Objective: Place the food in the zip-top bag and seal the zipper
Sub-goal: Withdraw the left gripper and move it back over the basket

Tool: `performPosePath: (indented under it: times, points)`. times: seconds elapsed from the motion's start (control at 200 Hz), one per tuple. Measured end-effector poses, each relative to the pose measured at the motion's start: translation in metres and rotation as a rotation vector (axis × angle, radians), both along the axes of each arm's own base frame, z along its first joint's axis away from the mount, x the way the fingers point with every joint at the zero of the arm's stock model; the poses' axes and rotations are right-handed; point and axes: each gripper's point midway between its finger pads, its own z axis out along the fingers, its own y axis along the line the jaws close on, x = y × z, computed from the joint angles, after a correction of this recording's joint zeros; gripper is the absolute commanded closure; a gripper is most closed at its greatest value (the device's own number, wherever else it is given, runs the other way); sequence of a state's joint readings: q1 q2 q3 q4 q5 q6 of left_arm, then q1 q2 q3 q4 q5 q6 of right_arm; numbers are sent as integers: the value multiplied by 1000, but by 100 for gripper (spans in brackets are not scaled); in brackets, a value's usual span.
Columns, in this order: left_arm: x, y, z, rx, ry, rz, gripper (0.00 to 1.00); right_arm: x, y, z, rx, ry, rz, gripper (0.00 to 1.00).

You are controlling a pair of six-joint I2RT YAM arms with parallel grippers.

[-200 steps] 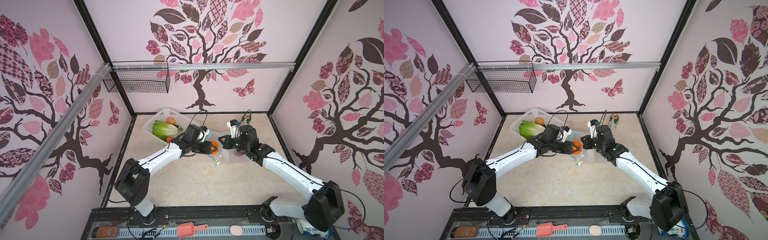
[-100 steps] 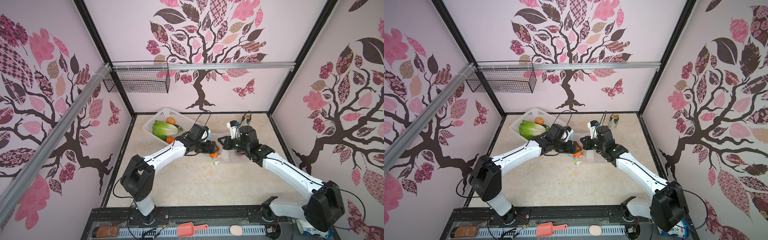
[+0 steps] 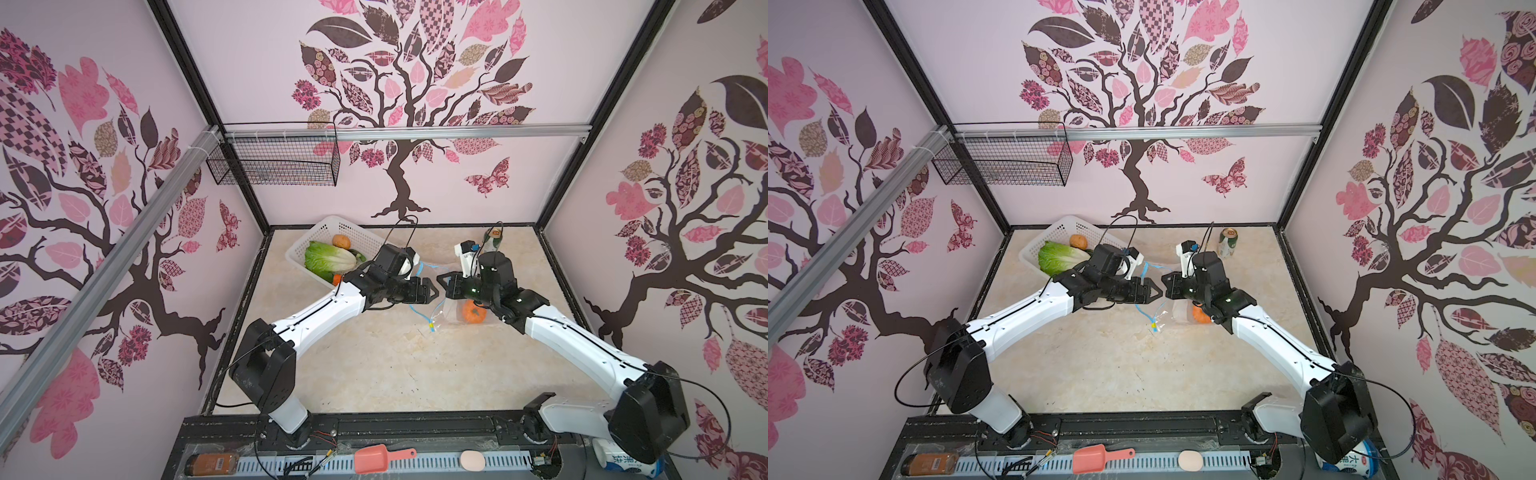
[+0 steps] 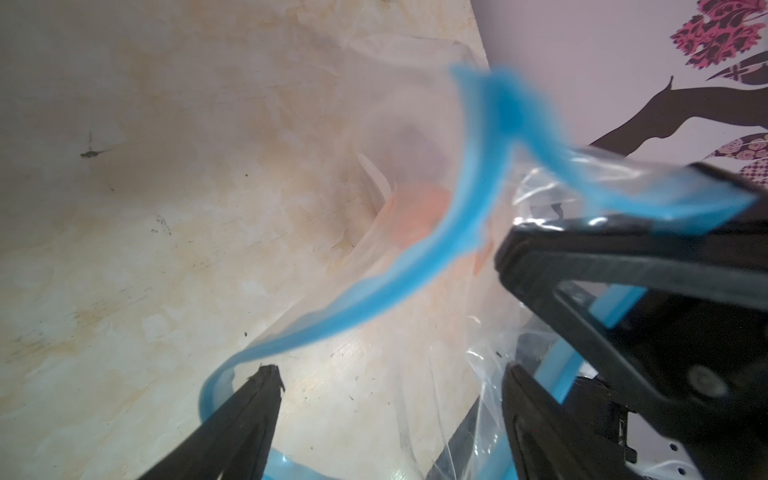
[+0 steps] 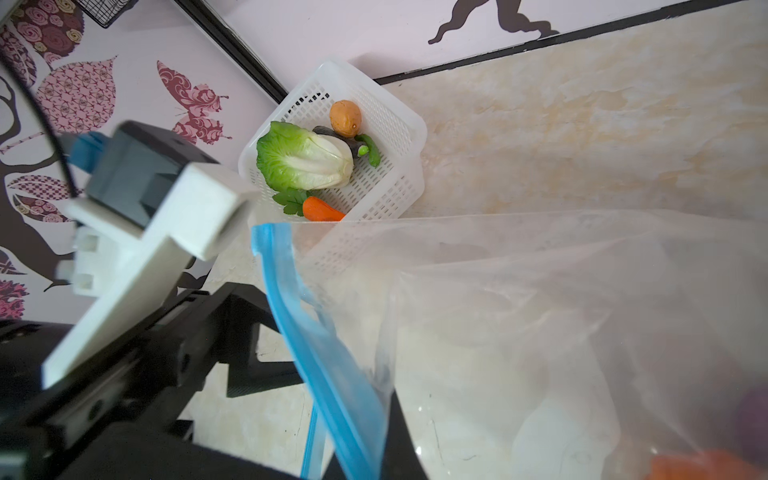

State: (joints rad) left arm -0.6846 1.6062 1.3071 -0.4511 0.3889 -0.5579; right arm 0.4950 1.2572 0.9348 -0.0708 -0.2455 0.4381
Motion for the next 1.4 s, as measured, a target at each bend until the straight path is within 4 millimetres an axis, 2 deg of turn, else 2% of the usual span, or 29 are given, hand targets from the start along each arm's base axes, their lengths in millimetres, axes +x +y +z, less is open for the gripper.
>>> performPosePath:
  times: [0.165,0.29,0.365,0.66,0.79,0.995,1.105,1.4]
  points:
    - [5,19,33,-42,-62,44,14,3,-9,-3,-36,-6,-42,100]
    - [26,56,55,-56,-120,142,14,4,-13,-1,-49,-16,-63,100]
    - [42,79,55,-30,-140,203,13,5,-15,1,-52,-23,-71,100]
    - [106,162,-2,234,-4,387,14,2,-20,14,-54,-70,-83,100]
    - [121,186,-29,365,60,448,13,1,-23,20,-61,-96,-88,100]
    - [126,208,-69,502,166,563,8,0,-25,20,-78,-109,-87,100]
    - [129,215,-85,536,212,627,7,0,-25,19,-83,-111,-85,100]
    - [138,223,-103,557,271,751,7,2,-27,18,-93,-114,-96,100]
